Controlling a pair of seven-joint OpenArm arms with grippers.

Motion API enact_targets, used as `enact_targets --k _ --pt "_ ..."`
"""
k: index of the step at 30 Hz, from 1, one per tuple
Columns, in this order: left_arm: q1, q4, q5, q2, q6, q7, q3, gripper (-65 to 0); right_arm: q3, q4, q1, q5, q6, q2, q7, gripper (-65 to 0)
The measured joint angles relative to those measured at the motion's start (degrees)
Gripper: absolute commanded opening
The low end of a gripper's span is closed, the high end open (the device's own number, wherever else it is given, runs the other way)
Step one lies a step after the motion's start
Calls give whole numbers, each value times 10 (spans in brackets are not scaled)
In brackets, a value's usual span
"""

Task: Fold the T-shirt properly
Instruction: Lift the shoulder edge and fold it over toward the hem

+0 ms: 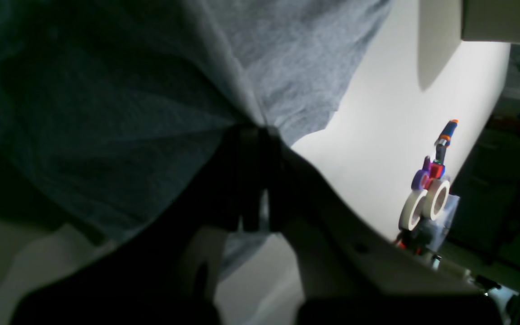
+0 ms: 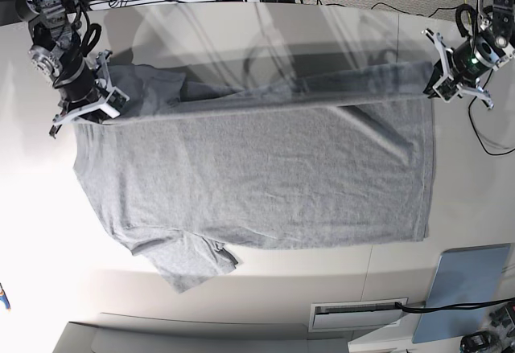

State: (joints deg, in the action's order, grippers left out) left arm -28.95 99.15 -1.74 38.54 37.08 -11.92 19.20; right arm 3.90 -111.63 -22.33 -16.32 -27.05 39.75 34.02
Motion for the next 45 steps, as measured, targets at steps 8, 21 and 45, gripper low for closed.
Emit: enact_targets --k 8,21,45 --pt "23 -10 -13 -1 -2 -1 0 -650 90 33 59 -18 1 0 14 -650" --pt "31 -11 -12 -1 -1 -5 0 -650 123 34 111 -16 15 0 20 -650" --pt "59 -12 -12 -10 -28 -7 -26 -414 123 34 112 -8 51 1 26 -434"
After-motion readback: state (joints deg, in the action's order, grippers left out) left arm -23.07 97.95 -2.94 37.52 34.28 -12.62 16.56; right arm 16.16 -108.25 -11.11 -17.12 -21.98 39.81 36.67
